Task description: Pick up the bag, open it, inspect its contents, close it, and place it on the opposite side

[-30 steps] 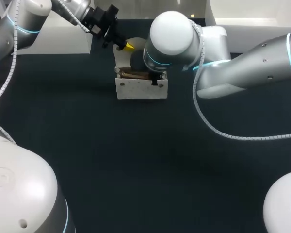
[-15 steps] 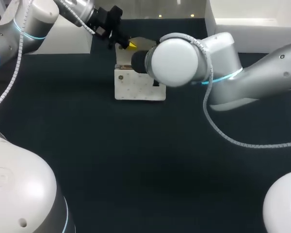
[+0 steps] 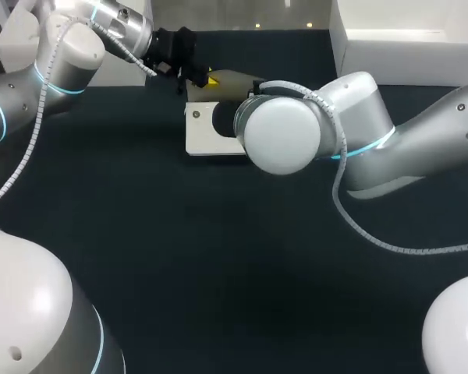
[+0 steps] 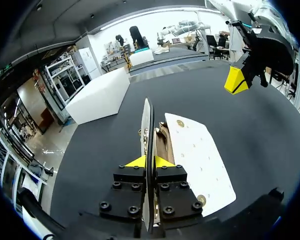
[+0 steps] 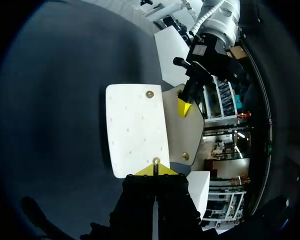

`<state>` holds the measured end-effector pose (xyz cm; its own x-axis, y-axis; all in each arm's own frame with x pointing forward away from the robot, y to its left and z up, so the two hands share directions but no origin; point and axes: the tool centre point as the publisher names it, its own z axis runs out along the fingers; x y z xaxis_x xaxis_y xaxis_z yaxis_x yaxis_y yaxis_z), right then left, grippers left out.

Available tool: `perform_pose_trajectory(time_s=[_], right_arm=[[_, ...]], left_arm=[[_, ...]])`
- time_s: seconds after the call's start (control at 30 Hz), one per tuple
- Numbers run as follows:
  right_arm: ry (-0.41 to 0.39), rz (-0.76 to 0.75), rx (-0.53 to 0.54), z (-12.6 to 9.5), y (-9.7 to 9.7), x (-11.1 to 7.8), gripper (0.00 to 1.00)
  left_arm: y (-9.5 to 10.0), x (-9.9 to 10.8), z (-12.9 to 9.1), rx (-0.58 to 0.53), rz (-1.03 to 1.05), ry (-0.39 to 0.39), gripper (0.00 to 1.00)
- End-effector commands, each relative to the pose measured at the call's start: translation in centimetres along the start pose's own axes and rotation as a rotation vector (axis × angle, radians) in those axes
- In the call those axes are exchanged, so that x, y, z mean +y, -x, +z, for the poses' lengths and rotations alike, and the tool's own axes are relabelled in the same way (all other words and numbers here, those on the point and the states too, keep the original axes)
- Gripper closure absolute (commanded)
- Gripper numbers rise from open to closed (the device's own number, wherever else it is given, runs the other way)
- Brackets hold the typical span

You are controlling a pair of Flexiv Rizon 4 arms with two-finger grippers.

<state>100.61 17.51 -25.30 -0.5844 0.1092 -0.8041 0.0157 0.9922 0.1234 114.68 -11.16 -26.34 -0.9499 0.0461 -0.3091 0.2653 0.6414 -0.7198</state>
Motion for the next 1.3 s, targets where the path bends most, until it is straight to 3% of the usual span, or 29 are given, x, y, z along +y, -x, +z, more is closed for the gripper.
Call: perform_pose_trajectory(time_s=[0.03,0.33,0.83,1.07,1.3], right_arm=[[0.014,0.01,-0.032,0.3,-1.2,-0.2,1.0],[0.02,0.05,0.002,0.5,-3.8,-0.2,1.0],[0.02,0.05,0.002,0.5,-3.8,-0.2,1.0],[0.047,0.038,0.005,0.3,-4.9,0.4,1.0],[0.054,0.04,0.021,0.4,-6.1,0.5,1.0]], left_arm=[[-0.8,0.4,0.9,-0.081,0.036,0.001,1.0],[-0.8,1.0,1.8,-0.101,0.096,0.029,1.0],[-0.8,1.0,1.8,-0.101,0.096,0.029,1.0],[2.3,2.6,2.4,-0.175,0.117,0.011,1.0],[1.7,3.0,2.4,-0.159,0.162,-0.024,1.0]])
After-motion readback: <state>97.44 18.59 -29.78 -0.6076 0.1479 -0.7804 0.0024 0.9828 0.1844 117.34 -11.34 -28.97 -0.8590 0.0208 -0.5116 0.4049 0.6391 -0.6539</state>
